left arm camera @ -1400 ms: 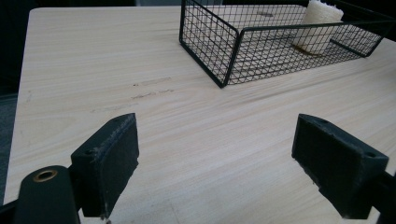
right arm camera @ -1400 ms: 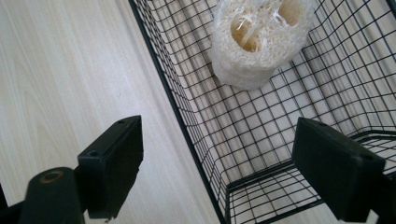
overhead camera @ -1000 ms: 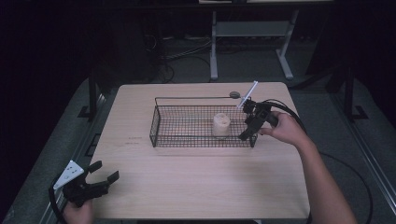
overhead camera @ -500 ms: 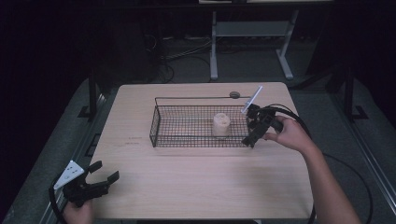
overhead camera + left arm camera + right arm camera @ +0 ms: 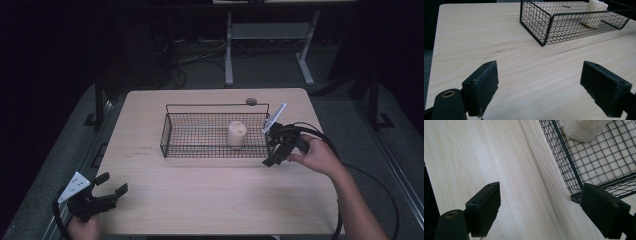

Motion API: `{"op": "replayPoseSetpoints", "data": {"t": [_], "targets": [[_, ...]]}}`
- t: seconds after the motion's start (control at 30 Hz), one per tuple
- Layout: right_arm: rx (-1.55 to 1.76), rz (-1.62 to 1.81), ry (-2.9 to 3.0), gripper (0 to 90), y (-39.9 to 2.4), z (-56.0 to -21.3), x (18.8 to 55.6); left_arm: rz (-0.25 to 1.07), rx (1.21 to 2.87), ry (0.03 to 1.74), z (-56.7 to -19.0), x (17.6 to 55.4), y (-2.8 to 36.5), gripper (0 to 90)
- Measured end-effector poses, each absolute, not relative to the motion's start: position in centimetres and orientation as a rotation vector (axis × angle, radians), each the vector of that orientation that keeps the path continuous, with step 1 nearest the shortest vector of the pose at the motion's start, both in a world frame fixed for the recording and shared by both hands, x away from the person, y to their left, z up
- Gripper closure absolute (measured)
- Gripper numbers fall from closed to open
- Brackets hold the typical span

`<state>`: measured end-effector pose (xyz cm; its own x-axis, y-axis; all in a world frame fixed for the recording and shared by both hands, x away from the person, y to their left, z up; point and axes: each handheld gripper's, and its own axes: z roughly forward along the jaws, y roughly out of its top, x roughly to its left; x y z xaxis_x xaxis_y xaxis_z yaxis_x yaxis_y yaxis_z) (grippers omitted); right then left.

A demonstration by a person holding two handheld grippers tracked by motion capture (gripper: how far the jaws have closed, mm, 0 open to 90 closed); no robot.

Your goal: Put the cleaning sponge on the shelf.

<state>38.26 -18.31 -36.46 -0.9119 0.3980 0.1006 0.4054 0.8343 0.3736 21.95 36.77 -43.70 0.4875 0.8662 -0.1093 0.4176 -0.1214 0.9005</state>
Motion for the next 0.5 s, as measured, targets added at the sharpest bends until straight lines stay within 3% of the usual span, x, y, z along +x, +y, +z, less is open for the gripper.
{"op": "replayPoseSetpoints", "data": {"t": [0.5], "targets": [[-0.646, -0.641, -2.996, 15.5, -19.2, -37.8, 35.6, 0.56, 1.742, 1.094, -43.7, 22.0, 36.7, 14.1]]}}
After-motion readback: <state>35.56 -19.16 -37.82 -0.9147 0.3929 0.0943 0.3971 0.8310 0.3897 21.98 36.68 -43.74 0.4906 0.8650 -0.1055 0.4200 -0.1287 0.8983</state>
